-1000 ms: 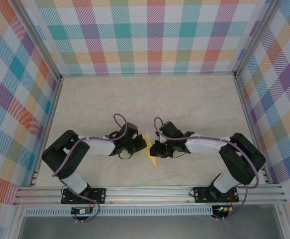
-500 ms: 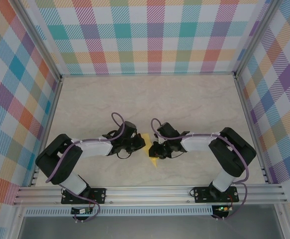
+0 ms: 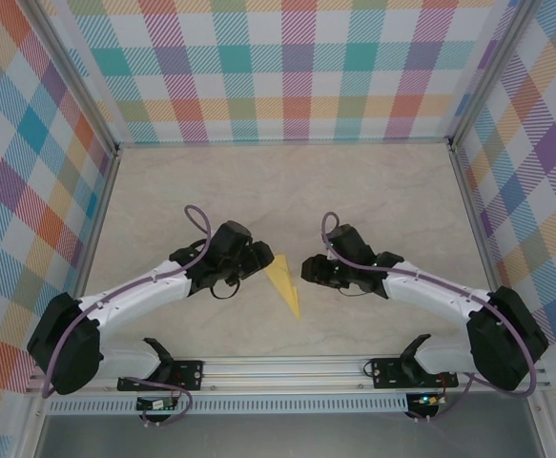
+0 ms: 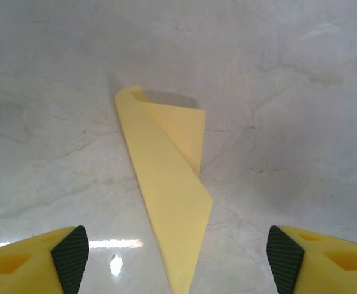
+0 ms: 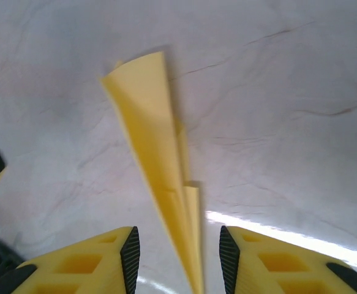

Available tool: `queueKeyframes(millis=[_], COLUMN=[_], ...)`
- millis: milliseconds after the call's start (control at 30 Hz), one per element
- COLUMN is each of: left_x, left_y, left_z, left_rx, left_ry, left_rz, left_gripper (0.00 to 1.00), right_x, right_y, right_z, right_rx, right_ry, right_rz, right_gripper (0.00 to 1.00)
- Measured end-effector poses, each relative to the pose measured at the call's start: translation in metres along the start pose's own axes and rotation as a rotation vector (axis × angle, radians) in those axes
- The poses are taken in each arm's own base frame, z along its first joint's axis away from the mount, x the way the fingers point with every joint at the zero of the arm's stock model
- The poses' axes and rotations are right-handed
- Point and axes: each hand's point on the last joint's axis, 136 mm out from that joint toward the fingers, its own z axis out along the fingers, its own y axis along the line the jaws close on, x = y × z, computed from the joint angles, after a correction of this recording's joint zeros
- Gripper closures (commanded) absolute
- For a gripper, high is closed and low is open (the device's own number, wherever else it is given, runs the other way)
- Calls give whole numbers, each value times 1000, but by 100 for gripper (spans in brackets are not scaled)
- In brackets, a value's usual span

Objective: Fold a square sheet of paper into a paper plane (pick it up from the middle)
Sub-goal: Move the paper plane to the center of the table.

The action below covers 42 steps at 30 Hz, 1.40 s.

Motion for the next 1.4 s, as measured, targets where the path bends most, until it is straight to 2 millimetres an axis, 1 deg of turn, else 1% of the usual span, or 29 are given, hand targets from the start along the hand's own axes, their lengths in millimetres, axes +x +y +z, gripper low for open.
queueKeyframes(millis=[100, 167, 267, 333, 400, 467, 600, 667, 867, 1033, 1133, 1233, 1333, 1400], left_x=[12, 21, 31, 36, 40, 42, 45, 46, 44, 33, 29, 29, 31, 32], left_y=[-6, -12, -19, -21, -20, -15, -5, -4, -1, 1, -1, -4, -6, -3], left_z=[6, 14, 31, 41, 50, 54, 59, 62, 70, 73, 75, 77, 80, 82], left_rx=[-71, -116, -182, -234, -288, -328, -381, -391, -403, -394, -376, -358, -349, -358], left_ry=[37, 65, 103, 121, 130, 132, 141, 145, 159, 163, 168, 177, 187, 190], left_rz=[23, 47, 79, 95, 98, 97, 83, 78, 60, 18, 1, -2, -2, -3], left_gripper=[15, 14, 14, 14, 14, 14, 14, 14, 16, 18, 17, 17, 21, 26], right_x=[3, 7, 14, 16, 17, 19, 21, 22, 24, 26, 29, 31, 33, 35], right_y=[-26, -38, -47, -50, -50, -49, -47, -46, -42, -35, -32, -31, -31, -32], right_z=[0, 0, 0, 0, 0, 0, 0, 0, 0, 2, 6, 9, 12, 14], right_rx=[59, 86, 101, 103, 97, 88, 76, 69, 47, 13, -5, -14, -19, -19], right_ry=[-13, -10, -1, 1, 1, 3, 17, 21, 37, 60, 80, 97, 111, 123], right_rz=[50, 75, 93, 97, 97, 96, 92, 92, 84, 82, 83, 85, 87, 90], right_gripper=[54, 53, 51, 48, 47, 45, 43, 43, 40, 38, 38, 38, 38, 38])
